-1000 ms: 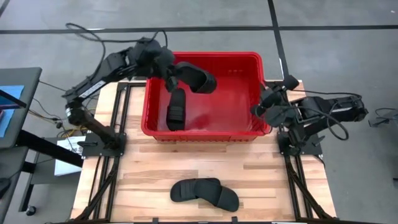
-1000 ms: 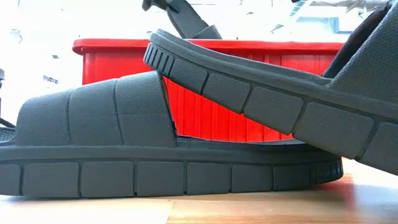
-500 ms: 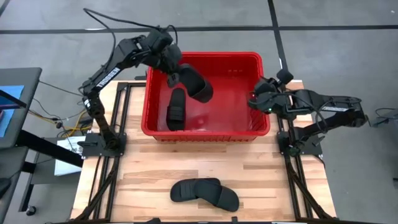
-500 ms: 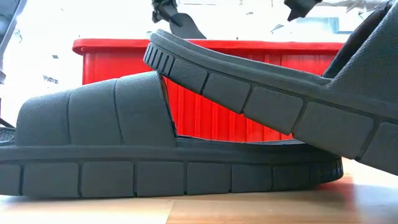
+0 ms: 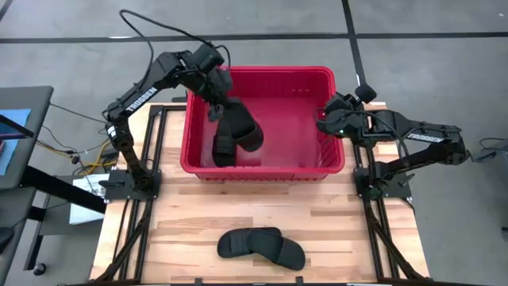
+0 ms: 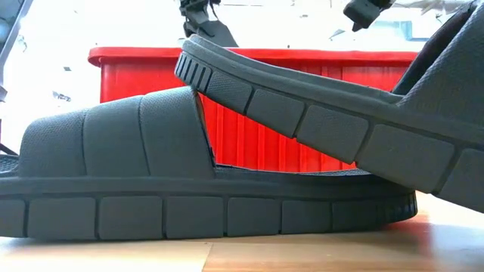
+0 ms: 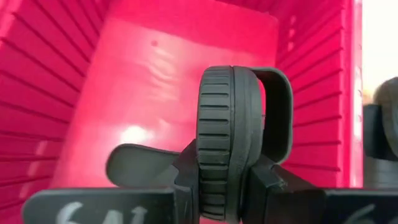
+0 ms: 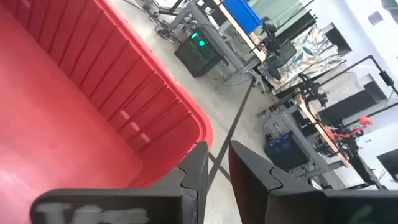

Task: Pick and place slides into bin
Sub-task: Put the top slide into the organizer bin

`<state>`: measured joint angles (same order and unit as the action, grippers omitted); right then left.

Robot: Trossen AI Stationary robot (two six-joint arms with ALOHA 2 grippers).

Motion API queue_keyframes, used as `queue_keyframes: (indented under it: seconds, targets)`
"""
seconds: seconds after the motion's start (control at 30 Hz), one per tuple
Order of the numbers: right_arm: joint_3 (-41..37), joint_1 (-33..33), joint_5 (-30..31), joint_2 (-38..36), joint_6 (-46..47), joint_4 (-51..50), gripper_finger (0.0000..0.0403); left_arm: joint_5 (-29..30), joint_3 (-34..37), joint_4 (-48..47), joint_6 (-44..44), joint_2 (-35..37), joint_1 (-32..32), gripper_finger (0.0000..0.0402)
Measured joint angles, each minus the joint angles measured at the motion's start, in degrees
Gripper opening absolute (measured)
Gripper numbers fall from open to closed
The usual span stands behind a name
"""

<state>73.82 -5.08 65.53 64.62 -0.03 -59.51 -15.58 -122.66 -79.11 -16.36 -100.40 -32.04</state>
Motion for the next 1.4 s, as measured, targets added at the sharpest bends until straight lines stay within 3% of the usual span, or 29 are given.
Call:
queue_keyframes:
  seconds: [0.5, 1.07, 1.4]
  targets:
    - [0.0, 0.0, 0.0, 0.0, 0.0, 0.0, 0.0056, -3.9, 7.5, -2.0, -3.3, 0.0, 3.3, 0.0051]
    - [0.0, 0.0, -4.3, 0.0, 0.2, 0.0, 0.0056, -3.7, 7.6, 3.5, -14.6, -0.1, 3.6, 0.0051]
    - [0.0, 0.1, -4.4, 0.0, 1.5, 0.0, 0.0056, -4.7, 7.6, 4.1, -17.9, -4.3, 1.3, 0.0051]
